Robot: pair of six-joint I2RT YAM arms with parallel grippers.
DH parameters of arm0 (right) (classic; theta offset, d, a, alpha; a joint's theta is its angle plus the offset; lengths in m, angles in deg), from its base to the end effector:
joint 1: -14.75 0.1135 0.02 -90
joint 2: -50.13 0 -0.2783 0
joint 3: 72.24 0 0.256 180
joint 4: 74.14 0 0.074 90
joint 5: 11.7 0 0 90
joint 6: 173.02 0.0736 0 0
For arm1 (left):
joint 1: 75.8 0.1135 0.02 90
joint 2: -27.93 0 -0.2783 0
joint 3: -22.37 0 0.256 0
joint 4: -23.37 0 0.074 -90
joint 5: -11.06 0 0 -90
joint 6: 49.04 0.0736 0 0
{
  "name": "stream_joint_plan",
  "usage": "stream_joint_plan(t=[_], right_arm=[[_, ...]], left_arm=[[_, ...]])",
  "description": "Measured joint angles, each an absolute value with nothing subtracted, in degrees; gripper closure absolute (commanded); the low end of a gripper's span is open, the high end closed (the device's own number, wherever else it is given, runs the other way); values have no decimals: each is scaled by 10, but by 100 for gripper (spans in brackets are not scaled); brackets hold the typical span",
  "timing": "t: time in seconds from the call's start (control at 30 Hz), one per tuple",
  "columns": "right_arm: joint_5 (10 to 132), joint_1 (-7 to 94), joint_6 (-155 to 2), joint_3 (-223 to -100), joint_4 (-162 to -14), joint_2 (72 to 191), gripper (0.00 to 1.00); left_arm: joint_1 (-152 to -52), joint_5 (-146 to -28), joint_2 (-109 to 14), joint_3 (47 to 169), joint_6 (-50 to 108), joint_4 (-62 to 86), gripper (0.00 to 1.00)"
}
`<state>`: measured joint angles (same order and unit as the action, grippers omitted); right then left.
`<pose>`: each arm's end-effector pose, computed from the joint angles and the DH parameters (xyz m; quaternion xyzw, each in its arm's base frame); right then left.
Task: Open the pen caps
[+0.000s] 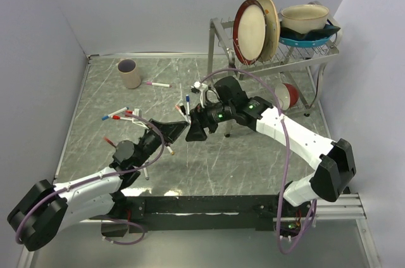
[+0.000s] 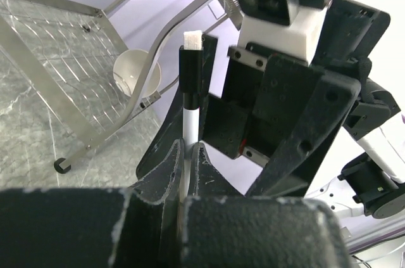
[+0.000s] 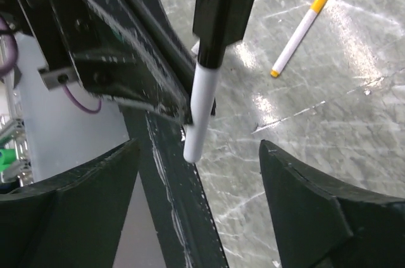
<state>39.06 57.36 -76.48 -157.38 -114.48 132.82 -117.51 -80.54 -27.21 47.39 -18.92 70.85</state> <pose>0.2215 0.2670 0.3200 -0.4022 0.7590 0.4464 0.2508 0.1653 -0.1501 0.2574 -0.0824 0.5866 -0.6295 0.5028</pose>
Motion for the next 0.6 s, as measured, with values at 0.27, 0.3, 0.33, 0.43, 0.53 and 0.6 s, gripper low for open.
stream_joint_plan(t=[0.27, 0.3, 0.33, 0.43, 0.53, 0.6], right_arm=[[393, 574, -735, -1581, -1122, 1342, 76], [393, 574, -732, -1581, -1120, 1343, 82], [392, 574, -730, -1581, -1118, 1344, 89], [391, 574, -727, -1581, -1117, 1344, 100], [388, 576, -733, -1581, -1113, 1344, 100], [386, 575, -743, -1578, -1112, 1344, 100]], left_arm=[[-1178, -805, -273, 470, -195, 718, 99], [-1178, -805, -271, 469, -196, 717, 99], [-1178, -803, -270, 467, -195, 717, 99], [-1178, -800, -265, 465, -196, 713, 77], [-1178, -795, -254, 465, -199, 700, 31], [-1179, -792, -234, 466, -196, 673, 19]])
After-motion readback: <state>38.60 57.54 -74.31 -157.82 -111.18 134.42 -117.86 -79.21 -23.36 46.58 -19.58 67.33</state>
